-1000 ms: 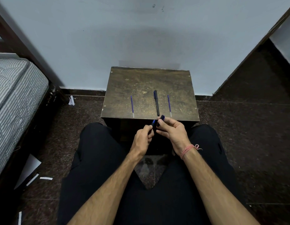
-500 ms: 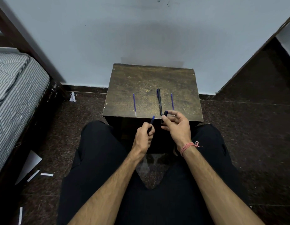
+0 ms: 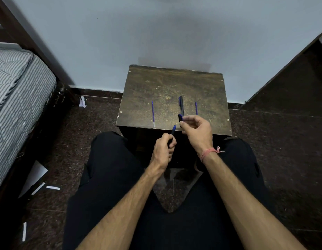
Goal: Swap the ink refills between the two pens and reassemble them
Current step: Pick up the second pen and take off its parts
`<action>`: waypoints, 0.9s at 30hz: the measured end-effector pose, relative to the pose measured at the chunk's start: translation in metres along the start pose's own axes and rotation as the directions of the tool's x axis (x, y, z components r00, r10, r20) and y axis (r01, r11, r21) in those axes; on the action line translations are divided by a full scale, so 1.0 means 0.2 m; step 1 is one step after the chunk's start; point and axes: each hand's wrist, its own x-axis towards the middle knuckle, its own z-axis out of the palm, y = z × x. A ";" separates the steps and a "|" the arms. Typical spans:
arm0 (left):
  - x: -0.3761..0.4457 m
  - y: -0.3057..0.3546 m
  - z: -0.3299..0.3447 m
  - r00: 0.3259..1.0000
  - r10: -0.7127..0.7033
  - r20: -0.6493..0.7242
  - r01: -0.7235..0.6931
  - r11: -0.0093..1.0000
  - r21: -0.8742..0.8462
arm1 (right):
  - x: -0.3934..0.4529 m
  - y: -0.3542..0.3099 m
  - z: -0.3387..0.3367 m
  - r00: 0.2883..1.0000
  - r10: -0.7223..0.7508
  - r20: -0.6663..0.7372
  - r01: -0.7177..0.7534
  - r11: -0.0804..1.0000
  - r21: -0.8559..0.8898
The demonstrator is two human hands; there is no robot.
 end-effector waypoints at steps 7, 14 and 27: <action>0.01 0.01 0.00 1.000 -0.005 -0.006 0.005 1.000 -0.023 | 0.25 -0.19 0.13 0.992 -0.031 -0.122 0.003 0.975 -0.223; 0.03 0.02 0.00 1.000 -0.002 0.006 0.002 0.999 -0.054 | 0.42 -0.23 0.18 0.990 -0.019 -0.139 -0.028 0.946 -0.323; 0.05 0.00 0.00 1.000 -0.005 0.004 0.005 0.997 -0.079 | 0.47 -0.19 0.29 0.992 -0.101 -0.073 0.047 0.847 -0.530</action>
